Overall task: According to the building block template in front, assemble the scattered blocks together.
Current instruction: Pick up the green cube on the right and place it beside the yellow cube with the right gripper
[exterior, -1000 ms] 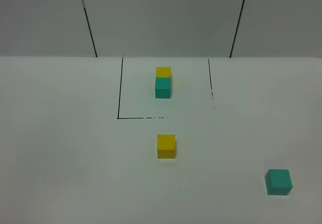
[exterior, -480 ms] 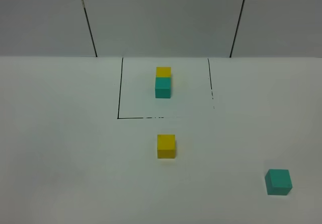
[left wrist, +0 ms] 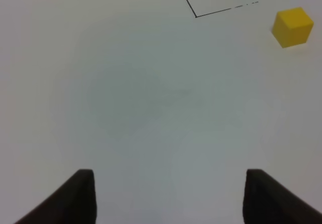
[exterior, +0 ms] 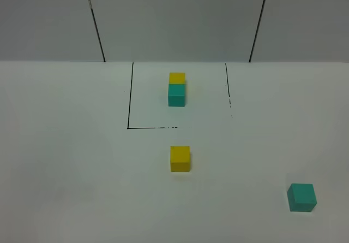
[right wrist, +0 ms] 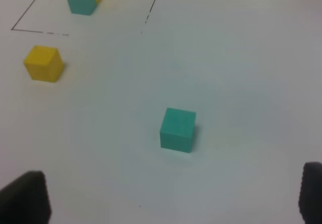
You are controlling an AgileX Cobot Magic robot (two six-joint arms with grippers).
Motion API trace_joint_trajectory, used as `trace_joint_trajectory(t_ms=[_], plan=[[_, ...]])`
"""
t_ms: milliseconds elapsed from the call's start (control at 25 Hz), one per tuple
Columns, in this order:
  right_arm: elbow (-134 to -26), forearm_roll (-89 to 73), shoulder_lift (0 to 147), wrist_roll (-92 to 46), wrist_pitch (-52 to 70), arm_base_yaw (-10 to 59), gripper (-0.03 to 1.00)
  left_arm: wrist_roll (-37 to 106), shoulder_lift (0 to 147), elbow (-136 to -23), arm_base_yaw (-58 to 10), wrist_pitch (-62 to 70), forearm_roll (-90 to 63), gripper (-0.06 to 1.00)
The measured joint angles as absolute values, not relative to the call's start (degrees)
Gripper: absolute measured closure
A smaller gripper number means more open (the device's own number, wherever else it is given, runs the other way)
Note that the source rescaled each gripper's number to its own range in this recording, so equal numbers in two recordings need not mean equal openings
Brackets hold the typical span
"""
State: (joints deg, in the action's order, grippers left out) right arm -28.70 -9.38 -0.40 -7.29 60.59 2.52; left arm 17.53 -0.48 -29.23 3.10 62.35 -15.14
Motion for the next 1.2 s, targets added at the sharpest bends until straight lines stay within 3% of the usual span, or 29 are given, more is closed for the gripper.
trace_joint_trajectory(t_ms=[1200], plan=[[-28.70, -9.38, -0.40, -7.29, 60.59, 2.52, -0.03, 17.63, -0.48, -29.23, 3.10, 62.35, -14.44, 0.56]])
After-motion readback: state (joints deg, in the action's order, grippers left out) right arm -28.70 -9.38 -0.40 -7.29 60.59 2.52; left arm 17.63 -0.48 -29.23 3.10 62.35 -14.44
